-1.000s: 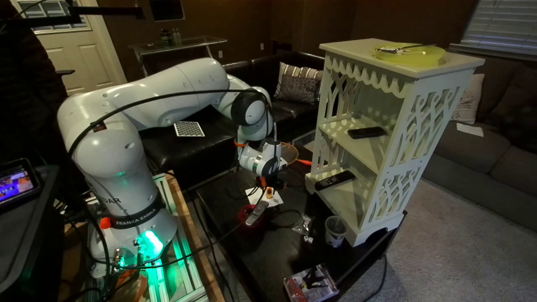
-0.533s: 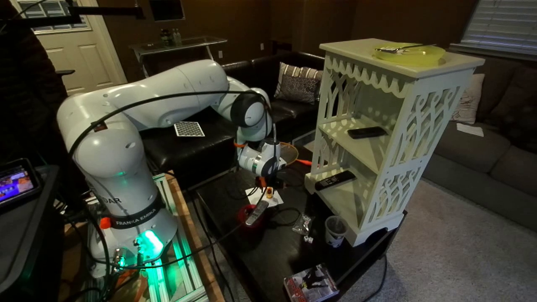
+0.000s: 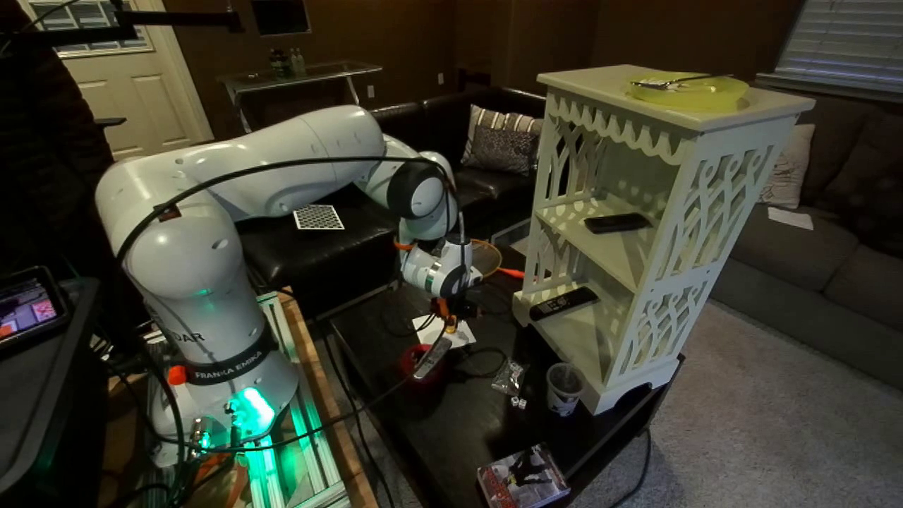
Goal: Put the red and yellow object inside the red cup on the left.
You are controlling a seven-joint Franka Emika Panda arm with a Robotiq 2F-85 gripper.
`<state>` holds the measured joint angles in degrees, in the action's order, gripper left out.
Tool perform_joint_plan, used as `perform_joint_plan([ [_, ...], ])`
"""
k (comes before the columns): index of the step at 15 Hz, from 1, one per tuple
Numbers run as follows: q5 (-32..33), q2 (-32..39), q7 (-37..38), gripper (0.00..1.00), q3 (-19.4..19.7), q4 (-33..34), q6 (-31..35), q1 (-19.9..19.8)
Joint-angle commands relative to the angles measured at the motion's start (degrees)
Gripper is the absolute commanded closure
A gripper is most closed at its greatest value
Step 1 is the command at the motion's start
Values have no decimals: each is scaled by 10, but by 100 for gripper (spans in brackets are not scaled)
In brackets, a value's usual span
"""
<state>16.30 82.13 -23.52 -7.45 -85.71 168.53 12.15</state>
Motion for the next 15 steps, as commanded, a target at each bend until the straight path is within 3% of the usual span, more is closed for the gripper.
perform_joint_plan([
  [1, 14, 17, 0, 92, -1, 30, -20, 2],
  [2, 13, 17, 0, 85, -2, 32, -24, 2],
  [3, 13, 17, 1, 92, -1, 33, -25, 2],
  [7, 11, 13, 4, 92, -1, 29, -28, 3],
  [15, 7, -120, 14, 92, -40, -159, 56, -56],
])
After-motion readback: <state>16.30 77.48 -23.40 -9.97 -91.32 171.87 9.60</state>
